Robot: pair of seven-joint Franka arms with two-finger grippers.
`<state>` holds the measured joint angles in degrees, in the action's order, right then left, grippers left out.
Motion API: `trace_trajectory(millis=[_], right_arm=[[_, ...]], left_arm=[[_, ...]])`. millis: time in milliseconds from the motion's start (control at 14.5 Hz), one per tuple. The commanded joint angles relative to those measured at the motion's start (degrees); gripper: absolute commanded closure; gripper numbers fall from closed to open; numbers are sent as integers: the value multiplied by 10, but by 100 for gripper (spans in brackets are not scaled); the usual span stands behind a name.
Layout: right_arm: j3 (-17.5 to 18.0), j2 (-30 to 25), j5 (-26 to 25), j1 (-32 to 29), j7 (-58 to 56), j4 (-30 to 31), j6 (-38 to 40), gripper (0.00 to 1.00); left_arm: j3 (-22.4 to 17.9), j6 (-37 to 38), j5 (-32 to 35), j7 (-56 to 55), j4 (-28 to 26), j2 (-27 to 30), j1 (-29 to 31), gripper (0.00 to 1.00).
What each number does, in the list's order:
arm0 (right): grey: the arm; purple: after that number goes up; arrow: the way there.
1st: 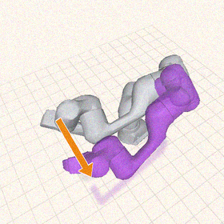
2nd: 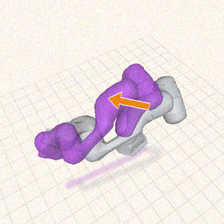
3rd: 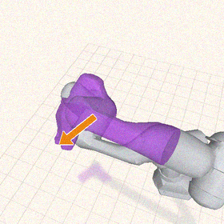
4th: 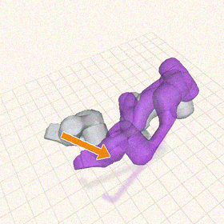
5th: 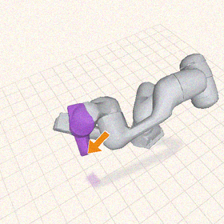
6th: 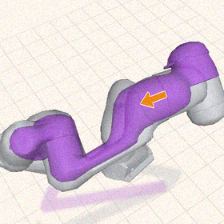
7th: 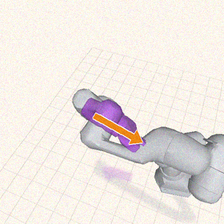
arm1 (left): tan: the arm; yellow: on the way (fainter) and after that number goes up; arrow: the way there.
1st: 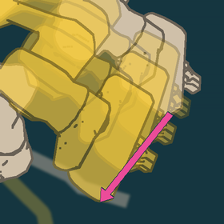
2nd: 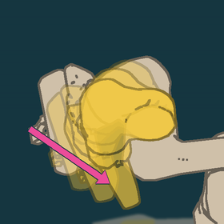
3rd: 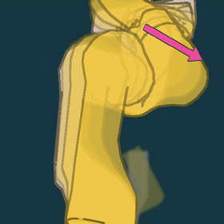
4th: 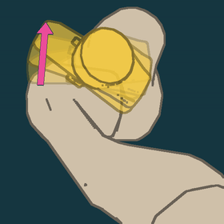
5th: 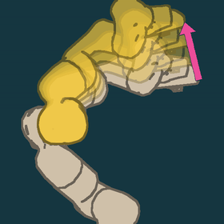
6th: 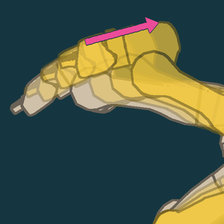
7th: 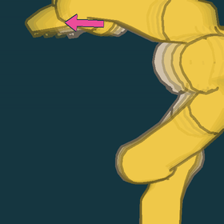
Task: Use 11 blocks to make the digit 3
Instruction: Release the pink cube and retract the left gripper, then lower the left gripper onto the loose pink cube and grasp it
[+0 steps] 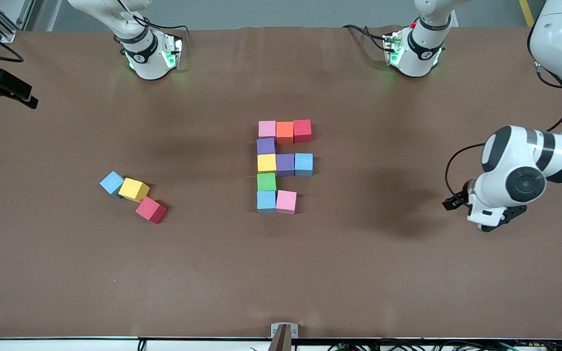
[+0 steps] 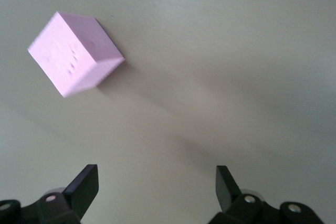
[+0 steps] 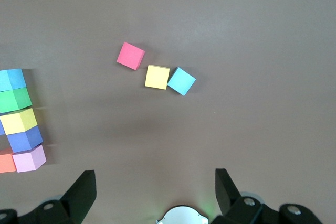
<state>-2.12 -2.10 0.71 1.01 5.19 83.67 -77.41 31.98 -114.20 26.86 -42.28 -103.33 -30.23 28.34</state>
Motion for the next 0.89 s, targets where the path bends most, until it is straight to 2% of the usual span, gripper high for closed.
trace_trajectory(millis=[0,275,482,688,826], right_arm=[[4,-4,-7,-1,7,1,-2,0],[4,-5,-7,-1,7,1,-2,0],[4,-5,-7,-1,7,1,-2,0],[4,-5,-7,0,6,1,-1,0],[4,-5,-7,-2,6,1,-1,0]], left_arm=[[6,-36,8,115,-30,18,59,2],[5,-58,12,220,-30,9,94,1],[5,-93,12,405,-27,-2,122,2],[5,-152,12,518,-26,-34,143,1],[3,-155,12,576,-21,-40,149,1]])
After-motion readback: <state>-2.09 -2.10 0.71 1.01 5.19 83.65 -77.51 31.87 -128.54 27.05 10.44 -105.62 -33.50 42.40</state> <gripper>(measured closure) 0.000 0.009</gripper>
